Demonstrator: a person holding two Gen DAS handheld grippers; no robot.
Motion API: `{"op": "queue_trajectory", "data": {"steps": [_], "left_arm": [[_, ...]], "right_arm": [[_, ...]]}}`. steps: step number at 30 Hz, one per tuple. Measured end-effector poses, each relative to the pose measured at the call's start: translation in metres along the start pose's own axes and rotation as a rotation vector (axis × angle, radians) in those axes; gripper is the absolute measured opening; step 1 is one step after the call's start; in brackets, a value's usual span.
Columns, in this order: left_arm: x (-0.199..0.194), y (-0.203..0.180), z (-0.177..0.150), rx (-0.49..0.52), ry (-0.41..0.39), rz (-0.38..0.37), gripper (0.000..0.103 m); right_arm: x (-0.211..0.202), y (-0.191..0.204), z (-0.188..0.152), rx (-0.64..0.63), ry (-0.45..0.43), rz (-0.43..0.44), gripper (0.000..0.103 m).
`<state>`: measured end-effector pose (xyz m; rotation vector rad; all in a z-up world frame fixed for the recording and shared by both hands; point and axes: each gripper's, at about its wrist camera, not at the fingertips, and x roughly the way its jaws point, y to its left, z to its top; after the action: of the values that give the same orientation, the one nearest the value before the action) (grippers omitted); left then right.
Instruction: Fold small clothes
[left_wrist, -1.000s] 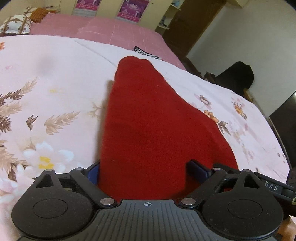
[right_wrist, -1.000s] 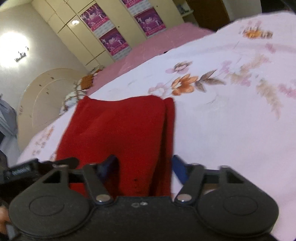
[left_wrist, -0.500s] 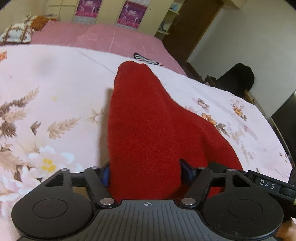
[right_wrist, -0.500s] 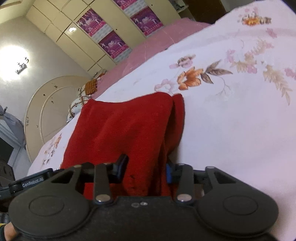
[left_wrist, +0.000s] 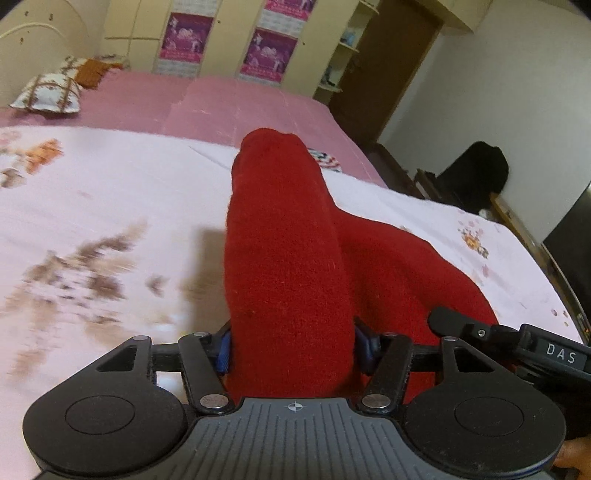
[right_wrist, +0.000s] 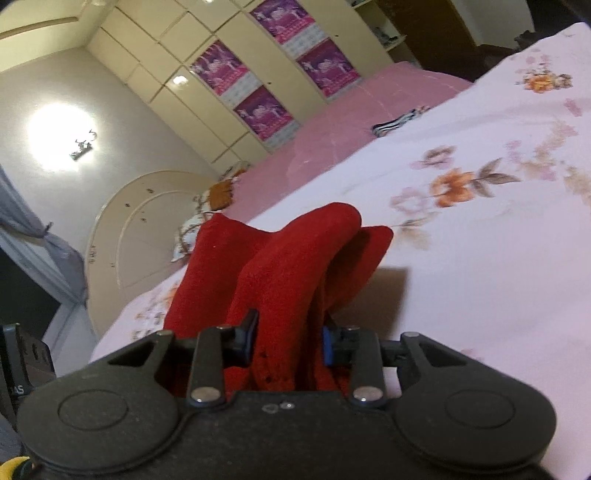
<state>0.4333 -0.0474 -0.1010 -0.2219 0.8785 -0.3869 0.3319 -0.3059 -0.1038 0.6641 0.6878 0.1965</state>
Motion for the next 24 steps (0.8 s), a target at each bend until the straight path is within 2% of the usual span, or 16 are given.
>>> {"op": "queue_trajectory", "data": {"steps": [8,15,20,24], "left_arm": [[-0.053,0.096,0.005,-0.053,-0.046,0.064,0.06],[-0.081,0.202,0.011,-0.105,-0.066,0.113,0.06],[-0.073,0.257,0.02,-0.106,-0.049,0.144,0.06],[-0.045,0.286,0.019,-0.093,-0.018,0.177,0.061]], "right_arm": [[0.053,0.08,-0.03,-0.037,0.039,0.069,0.032],[0.115,0.148,-0.061,-0.038,0.077,0.098,0.032],[0.159,0.179,-0.074,-0.056,0.101,0.105,0.032],[0.187,0.176,-0.083,-0.074,0.109,0.031,0.031]]}}
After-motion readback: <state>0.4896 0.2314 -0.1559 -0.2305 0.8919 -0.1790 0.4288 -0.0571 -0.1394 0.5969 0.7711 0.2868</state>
